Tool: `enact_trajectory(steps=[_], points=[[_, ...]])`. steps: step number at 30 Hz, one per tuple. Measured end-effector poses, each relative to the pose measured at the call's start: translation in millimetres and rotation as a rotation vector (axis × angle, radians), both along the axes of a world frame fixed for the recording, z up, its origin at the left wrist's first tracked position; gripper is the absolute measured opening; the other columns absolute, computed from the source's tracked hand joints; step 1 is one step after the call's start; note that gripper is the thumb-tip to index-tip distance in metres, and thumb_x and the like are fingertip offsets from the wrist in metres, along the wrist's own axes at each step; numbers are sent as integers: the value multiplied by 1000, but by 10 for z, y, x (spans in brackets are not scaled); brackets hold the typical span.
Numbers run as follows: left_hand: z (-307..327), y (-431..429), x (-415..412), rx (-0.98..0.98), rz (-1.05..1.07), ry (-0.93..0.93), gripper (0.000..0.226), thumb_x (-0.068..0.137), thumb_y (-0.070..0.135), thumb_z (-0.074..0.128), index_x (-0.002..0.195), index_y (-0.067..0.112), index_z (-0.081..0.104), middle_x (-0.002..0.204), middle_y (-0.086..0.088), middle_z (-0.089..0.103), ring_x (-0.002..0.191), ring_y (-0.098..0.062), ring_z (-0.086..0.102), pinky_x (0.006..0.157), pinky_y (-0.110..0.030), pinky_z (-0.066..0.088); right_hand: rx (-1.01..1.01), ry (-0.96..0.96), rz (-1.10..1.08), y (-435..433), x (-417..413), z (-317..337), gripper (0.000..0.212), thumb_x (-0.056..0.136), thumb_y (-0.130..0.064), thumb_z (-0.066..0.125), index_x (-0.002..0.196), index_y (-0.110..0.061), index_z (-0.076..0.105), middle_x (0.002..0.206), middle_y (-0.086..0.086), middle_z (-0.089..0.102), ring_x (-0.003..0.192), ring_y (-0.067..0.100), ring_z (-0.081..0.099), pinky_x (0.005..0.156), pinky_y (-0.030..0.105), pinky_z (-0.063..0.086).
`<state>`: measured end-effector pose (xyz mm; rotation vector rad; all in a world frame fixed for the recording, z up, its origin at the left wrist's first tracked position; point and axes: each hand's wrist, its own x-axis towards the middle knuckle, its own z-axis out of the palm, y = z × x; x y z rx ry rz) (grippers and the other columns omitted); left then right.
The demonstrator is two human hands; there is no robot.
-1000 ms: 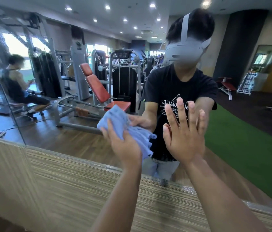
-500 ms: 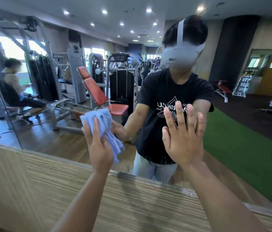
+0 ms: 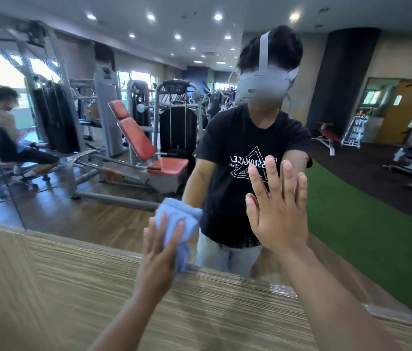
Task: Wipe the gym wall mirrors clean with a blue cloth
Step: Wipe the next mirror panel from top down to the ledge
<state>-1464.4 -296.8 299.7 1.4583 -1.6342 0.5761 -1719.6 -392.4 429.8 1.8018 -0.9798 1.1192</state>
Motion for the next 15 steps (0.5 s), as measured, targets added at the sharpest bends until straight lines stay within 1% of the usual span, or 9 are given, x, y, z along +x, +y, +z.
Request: enact_trajectory(steps=[2, 4, 7, 8, 9, 11, 13, 14, 15], points=[[236, 1, 296, 31, 48, 127, 57, 100, 24, 36, 156, 24, 29, 168, -12, 4, 152, -43, 4, 114, -71, 22, -2, 4, -20, -16, 3, -7, 62, 107, -39, 43, 164, -25, 23, 171, 7, 10, 159, 32, 4, 127, 56, 7], [714, -43, 396, 26, 53, 217, 56, 101, 24, 32, 157, 26, 26, 168, -15, 2, 153, -40, -2, 119, -65, 17, -12, 5, -36, -37, 9, -21, 63, 106, -40, 42, 164, -25, 23, 171, 7, 11, 159, 32, 3, 127, 56, 8], [1412, -168, 209, -69, -14, 152, 55, 102, 18, 32, 157, 20, 28, 166, -22, 5, 153, -42, -5, 126, -43, 3, -22, 8, -49, -55, 10, -28, 64, 106, -41, 41, 164, -25, 20, 171, 7, 12, 159, 31, 1, 126, 57, 11], [1570, -204, 85, -95, -47, 127, 55, 102, 15, 34, 157, 18, 29, 166, -22, 5, 153, -42, -5, 126, -40, 1, -18, 10, -49, -54, 8, -28, 64, 107, -42, 40, 164, -26, 19, 171, 7, 12, 159, 31, 0, 126, 57, 11], [1672, -241, -46, -112, -81, 116, 55, 102, 13, 36, 157, 17, 30, 166, -21, 5, 153, -43, -6, 126, -42, 2, -12, 12, -50, -48, 6, -27, 64, 107, -42, 40, 165, -26, 18, 171, 7, 12, 159, 30, -1, 126, 57, 10], [1676, -301, -286, -152, -126, 80, 55, 102, 10, 40, 155, 16, 33, 166, -20, 9, 153, -42, -4, 126, -47, 6, 0, 21, -62, -30, 0, -17, 64, 107, -42, 39, 165, -26, 16, 171, 7, 10, 159, 30, -2, 127, 56, 9], [1407, -317, -425, -183, -156, -4, 58, 100, 3, 47, 154, 17, 34, 165, -19, 15, 154, -40, -1, 126, -46, 9, 16, 25, -71, -7, -6, -1, 63, 107, -42, 39, 165, -26, 17, 171, 7, 9, 159, 30, -1, 127, 55, 7], [1201, -295, -431, -181, -169, -63, 56, 102, 4, 45, 155, 18, 33, 165, -16, 15, 154, -39, 1, 125, -47, 11, 24, 24, -72, 9, -7, 4, 63, 107, -41, 40, 165, -25, 18, 171, 8, 10, 159, 31, 0, 127, 55, 6], [972, -255, -397, -161, -177, -113, 50, 107, 8, 35, 155, 20, 30, 166, -14, 14, 154, -37, 3, 125, -47, 15, 33, 21, -69, 24, -4, 7, 64, 107, -41, 41, 164, -25, 18, 171, 8, 11, 159, 31, 1, 127, 55, 6]])
